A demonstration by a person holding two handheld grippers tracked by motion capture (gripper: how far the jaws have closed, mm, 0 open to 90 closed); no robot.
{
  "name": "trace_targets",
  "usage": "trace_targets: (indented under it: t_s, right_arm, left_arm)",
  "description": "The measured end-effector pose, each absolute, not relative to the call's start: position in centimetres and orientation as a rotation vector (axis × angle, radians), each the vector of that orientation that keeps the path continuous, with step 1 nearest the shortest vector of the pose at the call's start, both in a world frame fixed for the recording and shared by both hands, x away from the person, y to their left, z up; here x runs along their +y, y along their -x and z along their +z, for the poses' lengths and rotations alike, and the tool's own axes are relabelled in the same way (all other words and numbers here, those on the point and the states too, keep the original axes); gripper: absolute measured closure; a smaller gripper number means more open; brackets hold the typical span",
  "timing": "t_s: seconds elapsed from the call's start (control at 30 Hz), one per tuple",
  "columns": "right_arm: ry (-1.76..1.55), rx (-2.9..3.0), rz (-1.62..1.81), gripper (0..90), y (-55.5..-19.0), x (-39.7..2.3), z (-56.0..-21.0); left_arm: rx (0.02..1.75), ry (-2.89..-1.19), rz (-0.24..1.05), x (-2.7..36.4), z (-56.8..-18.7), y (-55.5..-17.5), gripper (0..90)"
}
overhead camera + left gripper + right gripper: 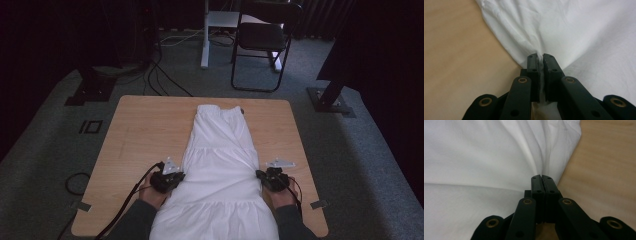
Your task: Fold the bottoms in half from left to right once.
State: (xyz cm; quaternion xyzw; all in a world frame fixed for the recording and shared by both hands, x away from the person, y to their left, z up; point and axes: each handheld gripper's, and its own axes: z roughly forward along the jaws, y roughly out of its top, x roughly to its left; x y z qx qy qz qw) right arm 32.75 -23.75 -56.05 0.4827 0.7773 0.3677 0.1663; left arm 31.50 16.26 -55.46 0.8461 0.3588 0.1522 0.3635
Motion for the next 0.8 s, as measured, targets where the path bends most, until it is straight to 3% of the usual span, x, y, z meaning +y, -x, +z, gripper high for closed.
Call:
trace_targets:
  t_s: [0.2,0.23,0.33,0.4,0.6,0.8]
  right_arm:
    - [-1.366,2.251,1.063,88.2,-29.6,-23.8,-56.1]
    - [-1.372,2.262,1.060,84.8,-29.4,-23.8,-56.0]
    - [-1.363,2.205,1.116,60.7,-29.8,-24.0,-55.2]
    - [-1.360,2.140,1.183,56.4,-30.8,-24.2,-54.0]
    - [-1.306,2.179,1.227,61.5,-37.0,-21.9,-52.1]
    - [-1.376,2.348,1.157,56.5,-41.2,-18.9,-54.1]
  left_arm:
    - [0.901,-2.200,0.395,16.2,-55.4,-29.5,84.5]
    - [0.901,-2.199,0.393,16.2,-55.4,-29.6,84.3]
    - [0.907,-2.192,0.380,16.3,-55.5,-29.7,83.4]
    - [0.905,-2.191,0.380,16.2,-55.5,-29.8,83.2]
    - [0.900,-2.180,0.385,16.2,-55.6,-29.8,82.4]
    - [0.907,-2.175,0.388,16.3,-55.6,-29.9,79.0]
